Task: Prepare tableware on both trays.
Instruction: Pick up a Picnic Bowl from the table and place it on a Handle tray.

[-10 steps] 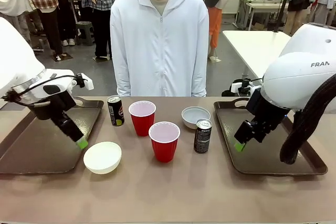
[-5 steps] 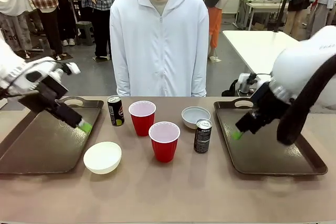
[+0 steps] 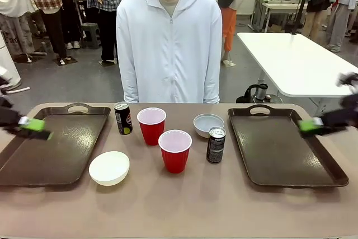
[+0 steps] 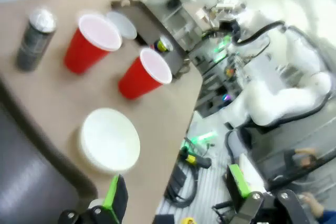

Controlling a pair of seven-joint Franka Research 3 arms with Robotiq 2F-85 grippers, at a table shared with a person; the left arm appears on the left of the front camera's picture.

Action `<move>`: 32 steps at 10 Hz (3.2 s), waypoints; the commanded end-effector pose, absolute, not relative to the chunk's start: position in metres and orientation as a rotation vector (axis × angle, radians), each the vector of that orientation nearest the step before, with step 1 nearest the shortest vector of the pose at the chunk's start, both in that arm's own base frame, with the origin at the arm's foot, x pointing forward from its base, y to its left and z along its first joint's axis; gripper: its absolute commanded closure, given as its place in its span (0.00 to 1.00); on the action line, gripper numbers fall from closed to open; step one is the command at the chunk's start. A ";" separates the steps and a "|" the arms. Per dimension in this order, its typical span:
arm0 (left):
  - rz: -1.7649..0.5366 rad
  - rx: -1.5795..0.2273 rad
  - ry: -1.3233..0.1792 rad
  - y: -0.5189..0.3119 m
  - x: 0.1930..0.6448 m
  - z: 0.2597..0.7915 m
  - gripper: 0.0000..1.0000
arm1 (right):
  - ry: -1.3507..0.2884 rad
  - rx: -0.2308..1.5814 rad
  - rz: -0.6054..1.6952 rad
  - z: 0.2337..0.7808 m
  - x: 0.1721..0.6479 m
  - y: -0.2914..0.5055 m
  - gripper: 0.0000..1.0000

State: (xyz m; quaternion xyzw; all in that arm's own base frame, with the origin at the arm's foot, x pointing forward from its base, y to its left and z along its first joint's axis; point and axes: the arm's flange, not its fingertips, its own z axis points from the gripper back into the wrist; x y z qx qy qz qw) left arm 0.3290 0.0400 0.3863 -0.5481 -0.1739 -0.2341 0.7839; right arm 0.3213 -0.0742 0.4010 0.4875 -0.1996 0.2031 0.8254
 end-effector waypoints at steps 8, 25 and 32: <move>-0.202 -0.996 -0.365 0.137 0.281 0.423 0.00 | -0.392 1.019 0.131 0.372 0.197 -0.187 0.00; -0.166 -0.968 -0.375 0.141 0.287 0.429 0.00 | -0.423 1.004 0.124 0.379 0.202 -0.207 0.00; -0.166 -0.968 -0.375 0.141 0.287 0.429 0.00 | -0.121 0.501 0.044 0.519 0.341 -0.036 0.00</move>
